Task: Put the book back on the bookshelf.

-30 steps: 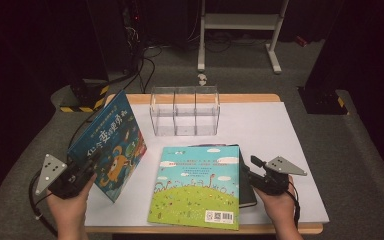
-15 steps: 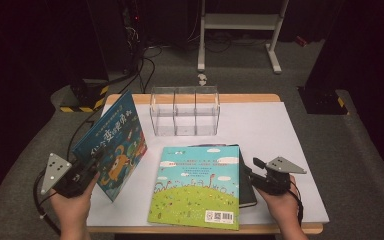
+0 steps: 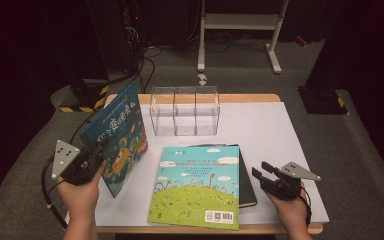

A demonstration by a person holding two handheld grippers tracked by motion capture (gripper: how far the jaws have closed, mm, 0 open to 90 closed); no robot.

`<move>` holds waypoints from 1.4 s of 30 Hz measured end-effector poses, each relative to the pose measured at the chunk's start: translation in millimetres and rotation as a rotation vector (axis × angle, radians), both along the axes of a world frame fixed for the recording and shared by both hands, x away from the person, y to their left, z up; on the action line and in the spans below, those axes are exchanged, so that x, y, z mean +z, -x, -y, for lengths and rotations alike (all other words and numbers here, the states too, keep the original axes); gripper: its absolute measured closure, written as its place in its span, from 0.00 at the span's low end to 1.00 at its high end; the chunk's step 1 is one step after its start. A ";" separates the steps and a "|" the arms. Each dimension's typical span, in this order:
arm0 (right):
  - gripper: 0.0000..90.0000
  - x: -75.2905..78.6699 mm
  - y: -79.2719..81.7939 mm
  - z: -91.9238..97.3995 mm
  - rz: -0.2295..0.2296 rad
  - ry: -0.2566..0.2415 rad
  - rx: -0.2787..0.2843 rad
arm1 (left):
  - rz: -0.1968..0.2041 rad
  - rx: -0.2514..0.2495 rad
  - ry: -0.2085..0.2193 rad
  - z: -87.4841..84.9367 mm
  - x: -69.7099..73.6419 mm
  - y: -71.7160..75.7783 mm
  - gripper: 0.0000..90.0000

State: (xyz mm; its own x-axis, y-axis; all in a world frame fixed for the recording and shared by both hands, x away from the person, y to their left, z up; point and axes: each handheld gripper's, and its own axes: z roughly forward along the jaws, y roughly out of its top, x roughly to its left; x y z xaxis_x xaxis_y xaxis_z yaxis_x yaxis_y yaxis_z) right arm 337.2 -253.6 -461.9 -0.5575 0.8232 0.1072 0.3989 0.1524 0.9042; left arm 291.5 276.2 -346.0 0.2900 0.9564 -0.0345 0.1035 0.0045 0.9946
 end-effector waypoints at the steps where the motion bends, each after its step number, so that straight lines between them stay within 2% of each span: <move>1: 0.56 0.2 0.2 0.0 0.001 -0.004 0.003 | 0.002 -0.004 0.014 1.9 2.5 -1.7 0.92; 6: 0.56 1.7 1.2 0.0 0.006 -0.021 0.011 | 0.017 -0.020 0.028 16.4 17.1 -12.1 0.92; 11: 0.57 1.9 2.4 0.4 0.006 -0.031 0.017 | 0.037 -0.039 0.029 34.6 25.7 -30.3 0.92; 21: 0.57 1.0 2.6 4.1 0.003 -0.038 0.007 | 0.068 -0.012 0.016 60.4 32.6 -68.7 0.92; 31: 0.57 0.8 3.0 7.0 0.000 -0.053 0.001 | 0.061 0.023 0.009 70.2 32.7 -109.8 0.92; 38: 0.57 1.3 1.7 9.3 -0.004 -0.075 0.004 | 0.040 0.054 -0.009 76.3 23.7 -137.8 0.92; 42: 0.57 1.1 1.7 9.7 -0.012 -0.091 0.009 | 0.037 0.071 -0.014 80.3 17.9 -148.5 0.92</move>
State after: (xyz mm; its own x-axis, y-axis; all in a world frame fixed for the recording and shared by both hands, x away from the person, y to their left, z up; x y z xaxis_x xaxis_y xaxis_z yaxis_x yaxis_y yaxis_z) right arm 335.5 -263.3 -460.8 -0.5630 0.8048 0.1880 0.4089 0.0736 0.9096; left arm 440.0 195.9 -328.0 0.2226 0.9748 -0.0113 0.0666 -0.0036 0.9978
